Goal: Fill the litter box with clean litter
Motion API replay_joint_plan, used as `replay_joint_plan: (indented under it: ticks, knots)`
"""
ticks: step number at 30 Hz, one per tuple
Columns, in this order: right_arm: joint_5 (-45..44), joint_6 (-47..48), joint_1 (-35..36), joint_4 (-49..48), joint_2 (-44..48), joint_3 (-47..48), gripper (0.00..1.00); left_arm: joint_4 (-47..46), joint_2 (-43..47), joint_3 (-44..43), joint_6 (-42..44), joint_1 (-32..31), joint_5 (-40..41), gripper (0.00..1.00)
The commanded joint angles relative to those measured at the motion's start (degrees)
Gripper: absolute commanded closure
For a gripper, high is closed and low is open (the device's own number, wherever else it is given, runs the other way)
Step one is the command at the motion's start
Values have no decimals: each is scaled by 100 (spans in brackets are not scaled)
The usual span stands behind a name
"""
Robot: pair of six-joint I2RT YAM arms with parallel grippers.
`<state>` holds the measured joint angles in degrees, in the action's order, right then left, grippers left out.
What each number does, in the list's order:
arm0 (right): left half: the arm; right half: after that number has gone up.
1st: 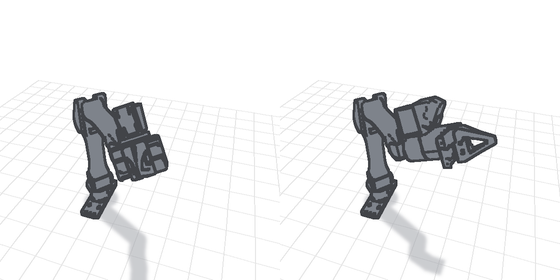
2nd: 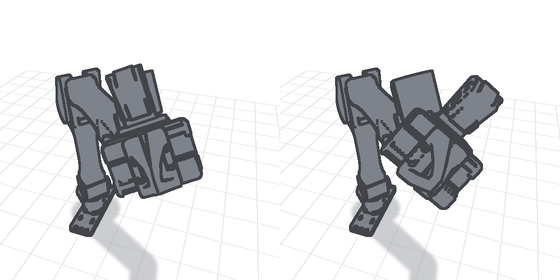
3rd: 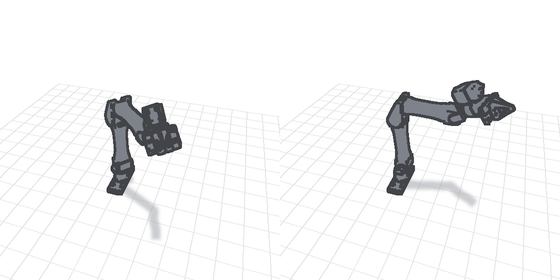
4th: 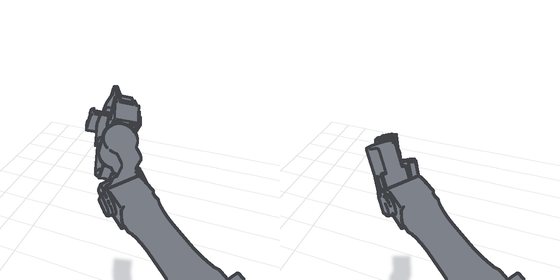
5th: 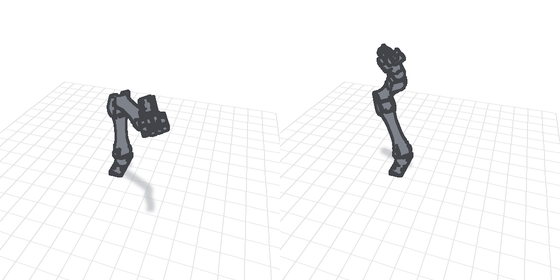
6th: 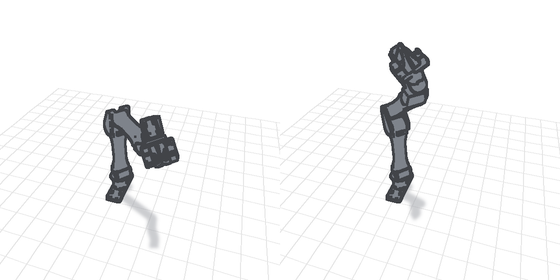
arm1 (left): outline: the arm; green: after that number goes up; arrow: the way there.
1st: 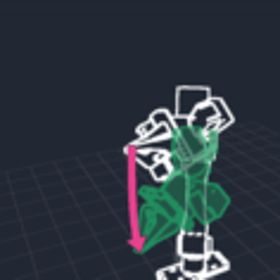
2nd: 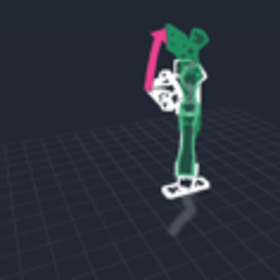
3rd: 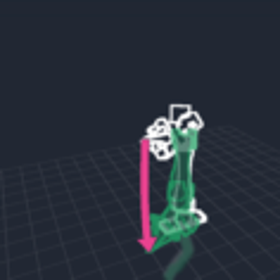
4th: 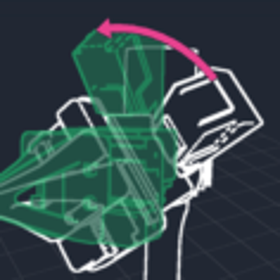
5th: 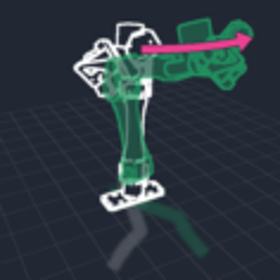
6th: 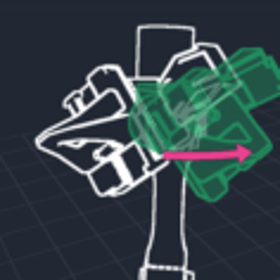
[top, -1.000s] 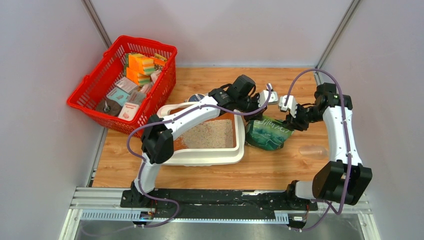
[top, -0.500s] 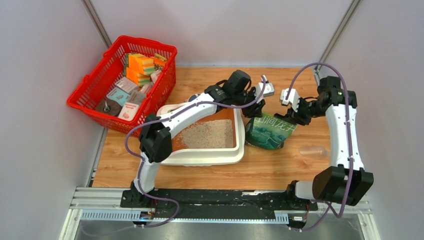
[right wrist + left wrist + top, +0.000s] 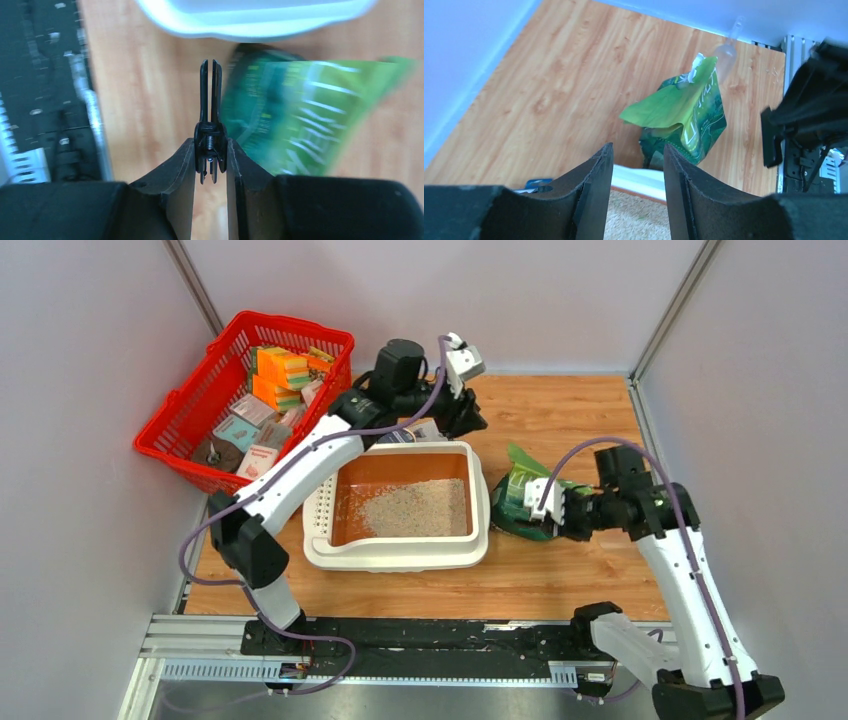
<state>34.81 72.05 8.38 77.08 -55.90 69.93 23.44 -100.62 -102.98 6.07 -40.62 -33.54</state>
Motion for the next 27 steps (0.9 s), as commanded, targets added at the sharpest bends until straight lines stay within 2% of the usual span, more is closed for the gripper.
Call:
replay_joint_plan:
  ticks: [1,5,7,8,9,12,15,18,19,22,27]
  knots:
    - [-229,-622,673,1793,123,-927,100,-68,666,330,131,98,136,50]
    - [-316,-360,753,1697,-8,-1534,100,99,868,603,290,107,278,50]
    - [-579,-157,770,1495,-201,-1788,100,125,930,735,211,107,339,45]
    - [-615,-104,779,1320,-272,-1903,100,126,939,770,167,98,374,30]
    - [-642,62,796,1240,-333,-2052,100,117,956,797,62,107,427,25]
    - [-861,134,1042,766,-571,-2598,99,90,1009,893,-35,107,585,24]
    - [-730,-32,1183,502,-948,-2502,96,134,1062,929,9,98,612,25]
    - [-739,-191,1289,308,-1230,-2440,80,152,1088,964,52,98,629,24]
    - [-756,-305,1297,247,-1265,-2449,66,161,1088,964,53,107,621,25]
    - [-870,-437,1298,97,-1143,-2519,53,152,1053,964,53,107,577,25]
    - [-1055,-701,1298,61,-661,-2205,48,99,913,911,-53,98,454,25]
